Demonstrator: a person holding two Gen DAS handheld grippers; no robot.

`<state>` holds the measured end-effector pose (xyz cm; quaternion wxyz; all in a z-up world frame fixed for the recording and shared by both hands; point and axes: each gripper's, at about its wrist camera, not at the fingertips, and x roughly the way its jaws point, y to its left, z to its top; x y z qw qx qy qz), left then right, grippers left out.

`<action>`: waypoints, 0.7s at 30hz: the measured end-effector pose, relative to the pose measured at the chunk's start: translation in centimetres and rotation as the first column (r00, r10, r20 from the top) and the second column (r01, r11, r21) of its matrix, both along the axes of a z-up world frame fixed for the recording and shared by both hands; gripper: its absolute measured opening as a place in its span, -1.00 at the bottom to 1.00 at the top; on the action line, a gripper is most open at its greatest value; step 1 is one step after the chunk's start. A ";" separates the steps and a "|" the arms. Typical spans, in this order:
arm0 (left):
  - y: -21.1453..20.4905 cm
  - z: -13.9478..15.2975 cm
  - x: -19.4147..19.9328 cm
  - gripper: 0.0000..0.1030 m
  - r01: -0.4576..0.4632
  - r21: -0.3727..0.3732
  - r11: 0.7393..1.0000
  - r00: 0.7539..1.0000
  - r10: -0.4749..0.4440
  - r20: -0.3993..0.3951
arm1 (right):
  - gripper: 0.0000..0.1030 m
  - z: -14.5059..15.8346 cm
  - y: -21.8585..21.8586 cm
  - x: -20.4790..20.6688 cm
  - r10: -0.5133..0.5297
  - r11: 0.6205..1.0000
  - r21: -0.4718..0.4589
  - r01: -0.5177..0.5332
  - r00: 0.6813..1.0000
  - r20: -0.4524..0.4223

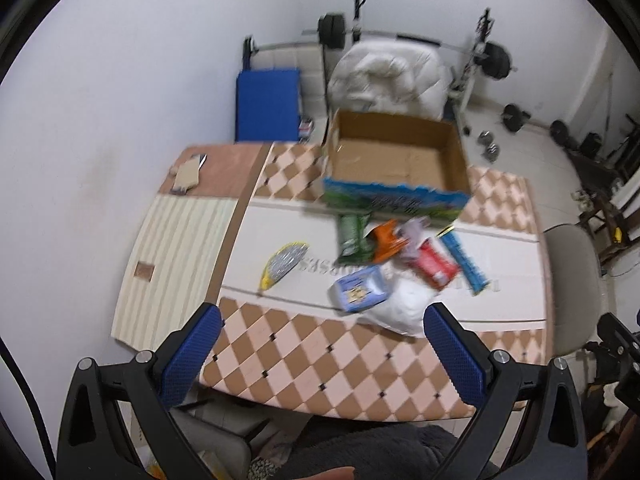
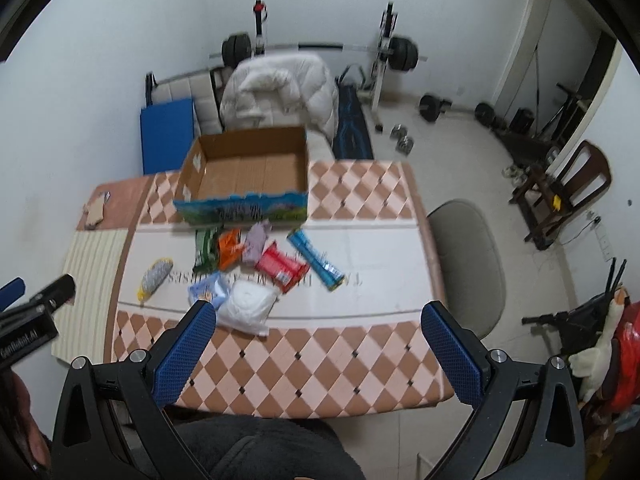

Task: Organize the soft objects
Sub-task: 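Grasp the white pouch with the right tool while the left tool grasps the blue cartoon packet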

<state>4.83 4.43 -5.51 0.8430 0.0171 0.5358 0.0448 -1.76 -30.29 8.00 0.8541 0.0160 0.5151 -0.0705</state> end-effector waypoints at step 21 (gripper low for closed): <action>0.1 -24.3 9.2 0.99 0.514 0.338 0.789 0.850 -0.413 -0.328 | 0.93 -41.3 8.4 18.3 -0.052 0.922 0.276 0.269 0.797 -0.602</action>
